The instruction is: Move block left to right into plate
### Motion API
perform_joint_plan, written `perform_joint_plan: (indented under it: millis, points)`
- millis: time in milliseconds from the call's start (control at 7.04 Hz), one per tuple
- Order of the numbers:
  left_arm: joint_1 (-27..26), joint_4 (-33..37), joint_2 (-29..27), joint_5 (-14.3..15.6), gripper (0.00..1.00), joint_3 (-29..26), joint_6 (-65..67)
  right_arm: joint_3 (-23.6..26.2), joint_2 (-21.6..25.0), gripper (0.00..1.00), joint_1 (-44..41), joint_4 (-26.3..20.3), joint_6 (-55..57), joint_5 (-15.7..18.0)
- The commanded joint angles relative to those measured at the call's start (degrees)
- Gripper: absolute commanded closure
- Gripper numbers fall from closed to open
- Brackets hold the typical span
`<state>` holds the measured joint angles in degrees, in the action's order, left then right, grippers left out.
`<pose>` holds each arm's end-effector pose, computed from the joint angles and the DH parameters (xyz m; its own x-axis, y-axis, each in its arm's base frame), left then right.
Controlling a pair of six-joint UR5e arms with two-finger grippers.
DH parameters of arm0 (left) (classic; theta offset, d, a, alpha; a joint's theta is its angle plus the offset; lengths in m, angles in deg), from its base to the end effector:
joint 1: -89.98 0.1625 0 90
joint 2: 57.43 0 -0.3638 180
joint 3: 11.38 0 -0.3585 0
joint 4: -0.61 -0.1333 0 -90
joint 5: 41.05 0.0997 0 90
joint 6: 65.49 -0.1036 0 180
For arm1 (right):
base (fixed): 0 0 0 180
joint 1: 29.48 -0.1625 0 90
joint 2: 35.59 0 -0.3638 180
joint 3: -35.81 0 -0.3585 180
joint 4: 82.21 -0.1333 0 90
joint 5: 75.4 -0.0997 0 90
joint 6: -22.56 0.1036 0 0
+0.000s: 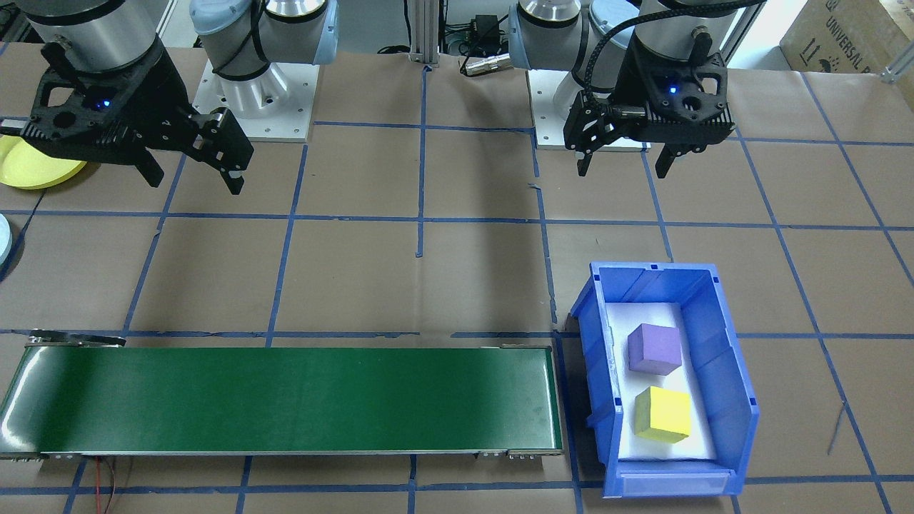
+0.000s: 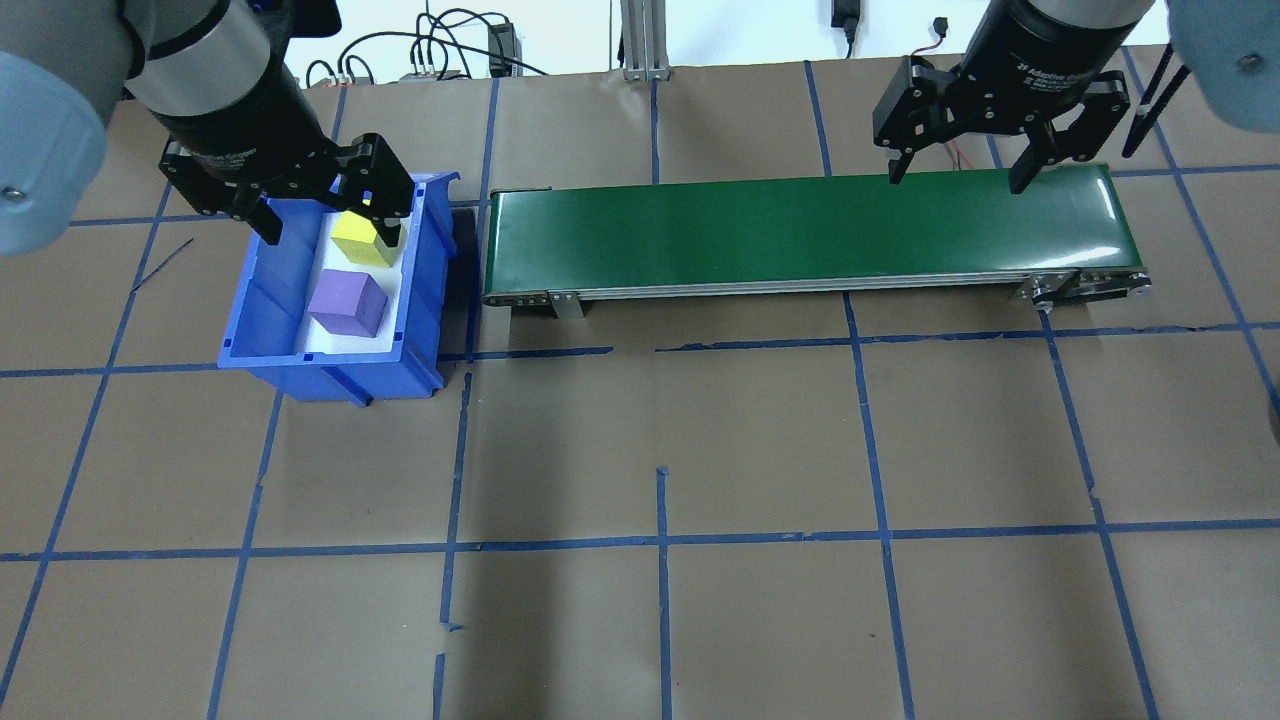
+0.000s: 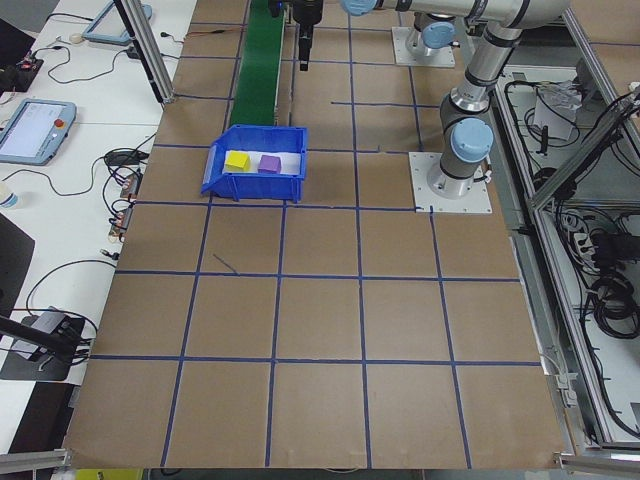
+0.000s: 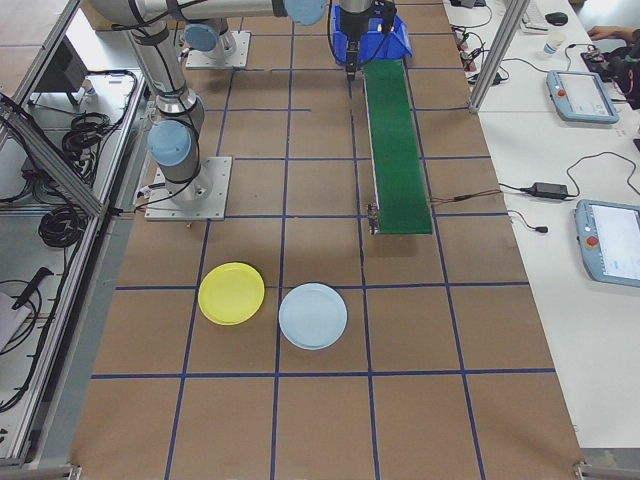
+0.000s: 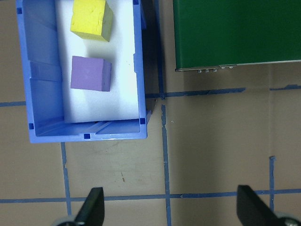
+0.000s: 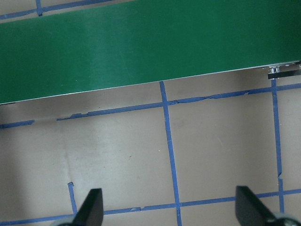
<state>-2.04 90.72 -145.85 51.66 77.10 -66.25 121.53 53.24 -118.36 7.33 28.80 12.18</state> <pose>-0.1443 -0.4481 0.4474 -0.9978 0.0460 -0.0479 0.0484 0.9975 -0.0515 0.1285 -0.4724 0.4469 -0.9909 0.1260 -0.0470 0.1280 0.9909 -0.0414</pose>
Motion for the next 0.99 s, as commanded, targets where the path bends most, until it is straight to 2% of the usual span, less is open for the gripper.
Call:
perform_joint_plan:
  millis: [0,284,426,710,852]
  points:
    - [0.0,0.0,-0.1,0.0,0.0,0.0,0.2,0.1,0.0,0.0,0.0,0.3,0.0,0.0]
    - [1.3,-1.6,-0.1,-0.6,0.0,-0.2,-1.2,0.1,0.0,0.0,0.0,0.4,0.0,0.0]
    - [3.3,-1.9,-0.1,-0.9,0.0,-0.2,-6.4,0.1,0.0,0.0,0.0,0.4,0.0,0.0]
    - [6.9,-2.3,-1.4,-3.3,0.0,0.0,-9.3,0.5,0.0,0.0,0.0,0.5,0.0,0.0]
    - [7.5,-2.5,-3.2,-3.3,0.0,0.5,-9.8,0.6,0.1,0.0,0.0,0.5,0.0,0.0]
